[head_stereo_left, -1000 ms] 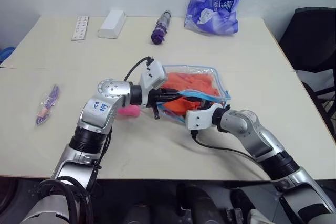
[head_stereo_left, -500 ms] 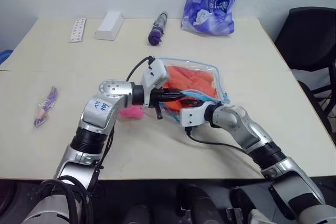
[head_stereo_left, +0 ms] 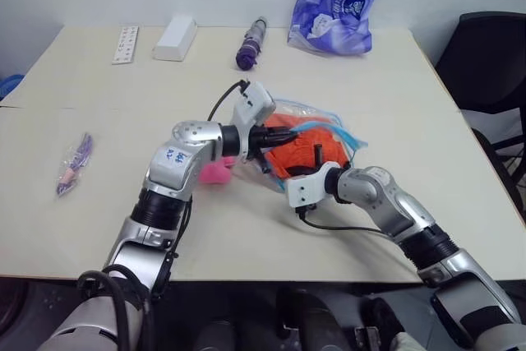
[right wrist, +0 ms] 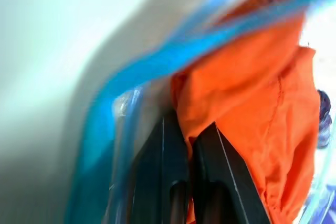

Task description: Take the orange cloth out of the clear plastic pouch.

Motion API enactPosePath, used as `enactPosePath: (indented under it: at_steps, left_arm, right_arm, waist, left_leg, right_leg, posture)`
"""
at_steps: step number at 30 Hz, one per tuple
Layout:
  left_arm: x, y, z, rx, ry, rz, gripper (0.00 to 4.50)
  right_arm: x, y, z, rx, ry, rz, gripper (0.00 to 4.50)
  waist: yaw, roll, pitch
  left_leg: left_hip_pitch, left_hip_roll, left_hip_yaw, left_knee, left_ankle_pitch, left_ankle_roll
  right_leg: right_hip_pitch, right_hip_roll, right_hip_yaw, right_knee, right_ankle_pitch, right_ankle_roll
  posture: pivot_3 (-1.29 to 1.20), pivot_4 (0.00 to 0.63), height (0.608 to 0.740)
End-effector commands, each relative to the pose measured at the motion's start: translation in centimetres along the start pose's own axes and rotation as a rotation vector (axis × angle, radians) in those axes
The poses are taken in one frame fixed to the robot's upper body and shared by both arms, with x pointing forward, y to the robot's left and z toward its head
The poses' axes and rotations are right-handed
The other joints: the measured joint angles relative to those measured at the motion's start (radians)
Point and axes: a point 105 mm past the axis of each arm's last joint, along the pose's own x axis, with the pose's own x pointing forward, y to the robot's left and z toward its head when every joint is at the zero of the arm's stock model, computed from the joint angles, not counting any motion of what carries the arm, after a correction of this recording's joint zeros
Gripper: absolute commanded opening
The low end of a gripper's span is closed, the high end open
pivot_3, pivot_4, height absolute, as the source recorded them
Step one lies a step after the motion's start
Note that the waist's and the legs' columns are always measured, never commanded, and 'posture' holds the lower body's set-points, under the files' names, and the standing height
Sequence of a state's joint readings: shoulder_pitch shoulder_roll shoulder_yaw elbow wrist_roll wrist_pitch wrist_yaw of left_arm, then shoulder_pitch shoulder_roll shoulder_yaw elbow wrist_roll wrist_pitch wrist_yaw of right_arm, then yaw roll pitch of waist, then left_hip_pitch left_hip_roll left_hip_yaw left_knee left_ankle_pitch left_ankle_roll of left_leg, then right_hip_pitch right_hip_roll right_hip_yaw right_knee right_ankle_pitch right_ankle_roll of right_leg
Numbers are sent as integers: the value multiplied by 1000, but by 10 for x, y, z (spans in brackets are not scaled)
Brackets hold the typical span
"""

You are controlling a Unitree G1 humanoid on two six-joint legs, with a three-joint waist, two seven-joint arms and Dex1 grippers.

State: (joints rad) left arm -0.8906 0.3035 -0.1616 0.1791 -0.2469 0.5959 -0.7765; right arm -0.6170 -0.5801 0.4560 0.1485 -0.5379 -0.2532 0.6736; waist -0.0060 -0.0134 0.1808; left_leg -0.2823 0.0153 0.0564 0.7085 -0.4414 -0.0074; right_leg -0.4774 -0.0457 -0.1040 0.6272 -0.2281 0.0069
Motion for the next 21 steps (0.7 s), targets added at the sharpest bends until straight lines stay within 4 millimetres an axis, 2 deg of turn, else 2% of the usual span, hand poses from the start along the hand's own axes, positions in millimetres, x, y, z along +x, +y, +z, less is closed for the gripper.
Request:
enactPosePath:
  at_steps: [1, 7, 12, 15, 17, 21]
  left_arm:
    - [1, 12, -7, 78, 45, 71, 0]
    - [-8, 36, -40, 243, 177, 174, 0]
    - [-11, 52, -45, 234, 183, 256, 0]
    - [-12, 57, -43, 229, 176, 275, 0]
    - [-19, 59, -43, 255, 191, 275, 0]
    - [-37, 63, -47, 289, 230, 274, 0]
  right_arm:
    - [-13, 4, 16, -91, -63, 31, 56]
    - [-60, 6, 28, -177, -133, 37, 56]
    - [-95, 31, 40, -158, -198, 122, 56]
    - [-106, 47, 37, -120, -180, 183, 56]
    - [-122, 62, 29, -76, -129, 223, 56]
    - [-151, 73, 11, 1, -1, 217, 56]
  waist:
    - [2, 0, 0]
    - [6, 0, 0]
    - [8, 0, 0]
    - [8, -1, 1]
    - [14, -1, 1]
    - [18, -2, 1]
  left_leg:
    - [0, 0, 0, 0, 0, 0]
    - [0, -1, 0, -1, 0, 0]
    - [0, 0, 1, -2, 0, 0]
    - [0, 0, 4, -2, 0, 0]
    - [0, -1, 6, -3, 0, 0]
    - [0, 0, 8, -8, 0, 0]
  right_leg:
    - [0, 0, 0, 0, 0, 0]
    - [0, 0, 0, -1, 0, 0]
    - [0, 0, -1, -2, 0, 0]
    - [0, 0, -1, -2, 0, 1]
    - [0, 0, 0, -2, 0, 1]
    - [2, 1, 1, -3, 0, 1]
  posture:
    - [0, 150, 740]
    - [0, 150, 740]
    - [0, 150, 740]
    - [0, 150, 740]
    - [0, 150, 740]
    - [0, 150, 740]
